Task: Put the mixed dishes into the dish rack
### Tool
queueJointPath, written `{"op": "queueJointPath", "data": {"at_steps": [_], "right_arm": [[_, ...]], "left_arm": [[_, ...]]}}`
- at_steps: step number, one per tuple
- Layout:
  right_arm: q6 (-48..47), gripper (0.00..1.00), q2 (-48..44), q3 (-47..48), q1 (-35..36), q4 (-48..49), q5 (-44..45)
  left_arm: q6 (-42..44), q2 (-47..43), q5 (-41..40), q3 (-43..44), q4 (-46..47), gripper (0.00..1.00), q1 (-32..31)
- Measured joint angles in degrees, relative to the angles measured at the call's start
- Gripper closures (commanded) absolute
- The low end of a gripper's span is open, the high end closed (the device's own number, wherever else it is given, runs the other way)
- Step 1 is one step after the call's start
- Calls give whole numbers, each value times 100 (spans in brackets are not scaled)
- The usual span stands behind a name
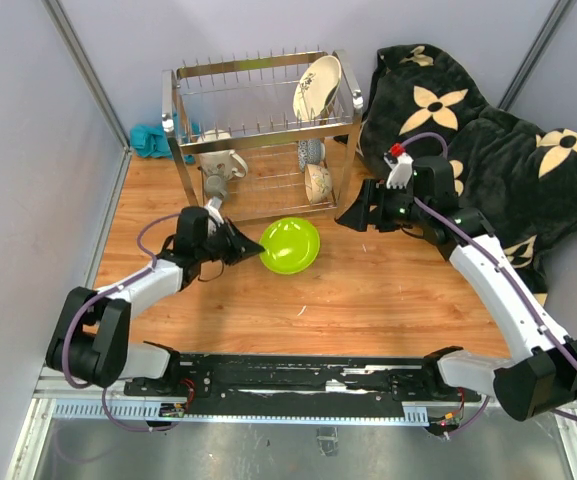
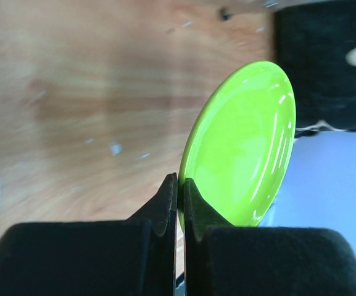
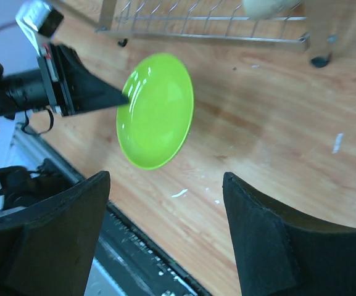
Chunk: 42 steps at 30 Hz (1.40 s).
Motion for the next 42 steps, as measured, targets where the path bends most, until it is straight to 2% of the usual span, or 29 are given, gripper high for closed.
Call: {"op": "queueJointPath", "data": {"at_steps": [9, 18, 22, 27, 34, 35, 36, 40, 42], "right_arm": [[573, 25, 313, -50, -9, 81, -979], [1064, 30, 376, -229, -9, 586, -1360], [1211, 43, 415, -256, -9, 826, -1436], [1403, 81, 538, -313, -9, 1182, -1504], [1515, 99, 796, -313, -22, 1296, -1375], [1510, 99, 817, -313, -26, 1287, -1333], [1502, 99, 831, -310, -37, 1250, -1292], [1311, 99, 833, -116, -46, 938, -1145], [1051, 99, 828, 214, -46, 553, -1060]], "left_arm": [[-304, -542, 249, 1091, -98, 100, -151], [-435, -669, 275, 1360, -326, 99, -428], [-525, -691, 278, 1360, -382, 99, -494], [-616, -691, 280, 1362, -398, 100, -595], [-610, -710, 278, 1416, -422, 99, -608], [-608, -717, 273, 1427, -431, 97, -608], [-603, -721, 269, 1460, -455, 90, -610], [-514, -721, 208, 1670, -647, 50, -627], [-470, -719, 85, 1836, -787, 39, -634]]}}
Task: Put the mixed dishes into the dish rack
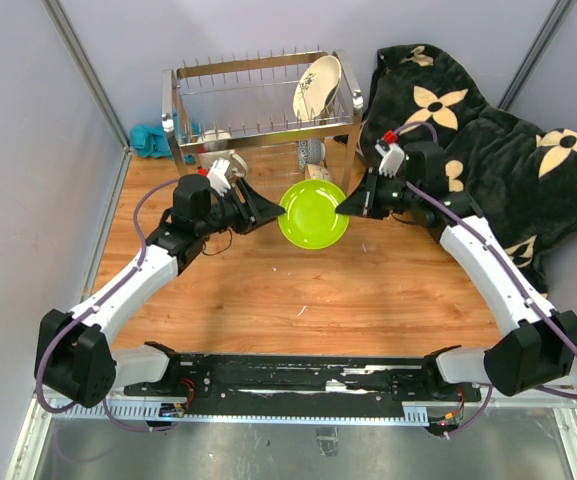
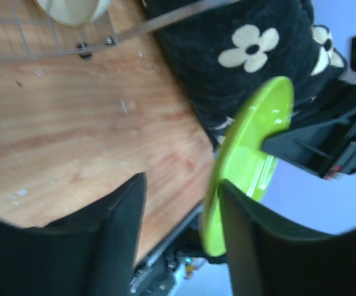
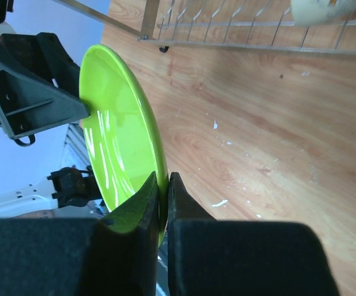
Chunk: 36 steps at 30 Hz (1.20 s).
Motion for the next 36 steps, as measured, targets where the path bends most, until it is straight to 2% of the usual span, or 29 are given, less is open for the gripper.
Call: {"op": "queueJointPath", "data": {"at_steps": [4, 9, 14, 18, 23, 29, 36], "right_arm": [[-592, 99, -63, 918, 2, -807, 354], [-1209, 99, -155, 2162, 28, -1781, 1008], [-1694, 99, -63, 3718, 188, -2225, 1998], [-2072, 99, 323, 4931, 627, -2177, 2999], [-2664, 99, 1410, 6505, 1296, -1880, 4393], [-3694, 99, 2745, 7158, 2190, -1082, 6422], [-4594, 100, 3799, 7449, 2605, -74, 7663]], "left_arm": [[157, 0, -291, 378, -328, 32, 0], [385, -74, -691, 782, -638, 31, -31], [597, -11, -1145, 800, -1270, 31, 63], [743, 120, -1266, 796, -1639, 31, 63], [986, 138, -1346, 789, -1915, 30, 63], [1333, 138, -1480, 785, -2319, 30, 63], [1530, 37, -1561, 608, -2481, 29, 63]]}}
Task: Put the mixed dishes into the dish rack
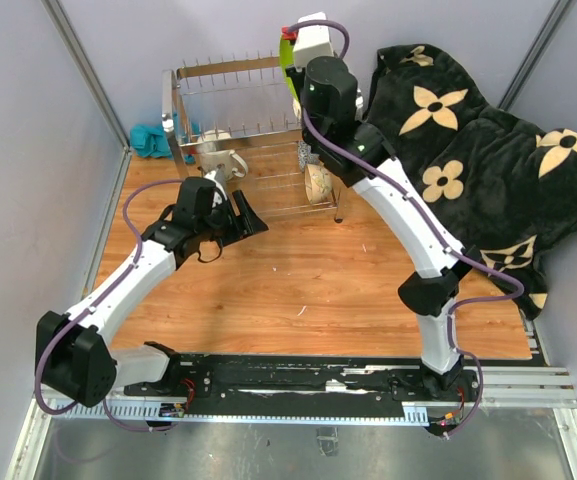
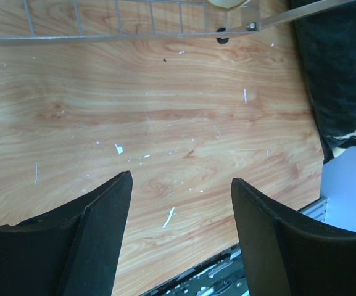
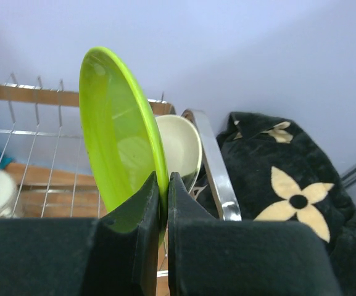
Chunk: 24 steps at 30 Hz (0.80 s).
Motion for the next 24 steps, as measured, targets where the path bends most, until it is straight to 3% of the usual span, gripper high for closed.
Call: {"op": "queueJointPath", "data": {"at_steps": [8, 24], "right_arm": [[-629, 99, 509, 352, 155, 1285, 732], [356, 100, 855, 354, 160, 1390, 846]], "left_arm": [[28, -28, 83, -339, -22, 29, 0], [317, -269, 94, -339, -160, 26, 15]]}}
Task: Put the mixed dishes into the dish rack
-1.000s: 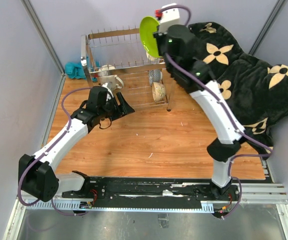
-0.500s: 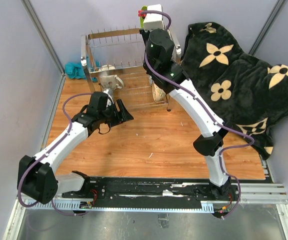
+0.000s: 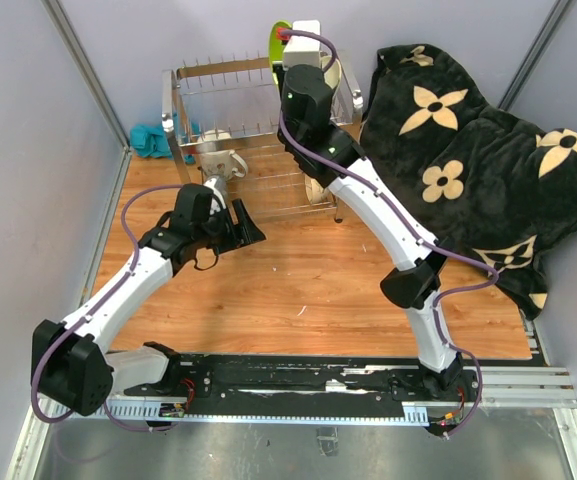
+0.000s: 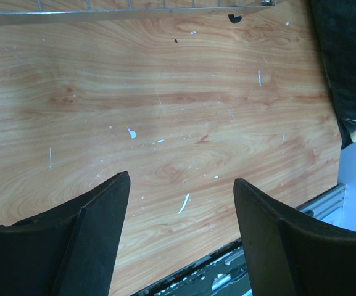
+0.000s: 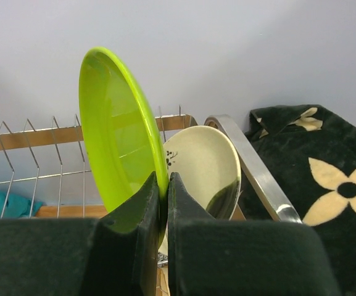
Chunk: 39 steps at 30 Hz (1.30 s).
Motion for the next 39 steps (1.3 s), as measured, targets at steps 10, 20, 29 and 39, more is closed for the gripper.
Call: {"op": "queueJointPath", "data": {"at_steps": [10, 20, 29, 39], "right_arm": [[44, 100, 269, -9, 0, 162, 260], [-173, 99, 520, -13, 0, 428, 573], [-240, 99, 527, -164, 0, 498, 682], [-120, 92, 535, -219, 0, 369, 678]], "left_arm": [[188, -79, 22, -17, -50, 26, 83], [391, -103, 20, -17, -136, 25, 125], [527, -107, 15, -17, -205, 25, 125], [592, -216, -15, -42, -297, 24, 125]]}}
